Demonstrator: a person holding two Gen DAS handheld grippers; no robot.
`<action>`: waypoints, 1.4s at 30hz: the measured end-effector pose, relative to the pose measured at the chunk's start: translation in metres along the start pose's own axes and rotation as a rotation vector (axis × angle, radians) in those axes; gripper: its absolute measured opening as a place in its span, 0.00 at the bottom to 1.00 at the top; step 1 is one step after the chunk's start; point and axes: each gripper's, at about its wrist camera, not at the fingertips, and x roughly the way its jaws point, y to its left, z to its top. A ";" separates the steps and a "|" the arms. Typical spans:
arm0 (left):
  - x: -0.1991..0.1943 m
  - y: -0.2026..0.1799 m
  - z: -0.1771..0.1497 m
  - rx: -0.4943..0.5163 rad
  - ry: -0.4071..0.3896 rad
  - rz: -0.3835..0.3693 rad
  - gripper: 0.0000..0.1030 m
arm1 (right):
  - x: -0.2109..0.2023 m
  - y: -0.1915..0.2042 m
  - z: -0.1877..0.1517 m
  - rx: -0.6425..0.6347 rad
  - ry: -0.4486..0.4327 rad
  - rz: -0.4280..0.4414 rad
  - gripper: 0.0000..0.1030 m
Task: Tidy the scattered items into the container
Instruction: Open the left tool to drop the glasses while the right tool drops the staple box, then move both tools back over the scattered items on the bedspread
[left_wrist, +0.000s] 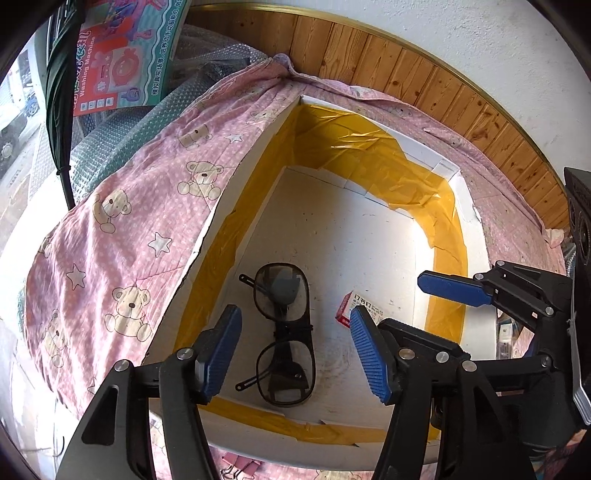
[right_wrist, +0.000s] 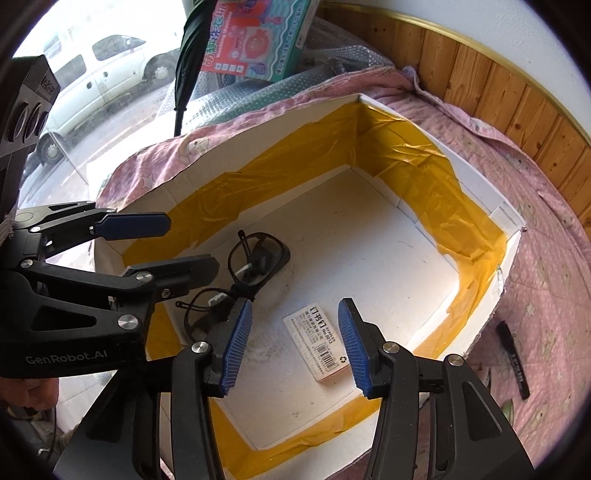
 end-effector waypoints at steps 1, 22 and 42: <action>-0.005 0.000 0.001 0.003 -0.015 0.006 0.60 | -0.009 -0.004 -0.001 0.024 -0.025 -0.009 0.50; -0.028 0.055 -0.009 0.053 -0.074 0.120 0.08 | -0.045 -0.009 -0.075 0.315 -0.002 -0.096 0.24; -0.106 0.018 -0.047 0.047 -0.193 0.134 0.43 | -0.115 -0.016 -0.173 0.547 -0.240 -0.028 0.40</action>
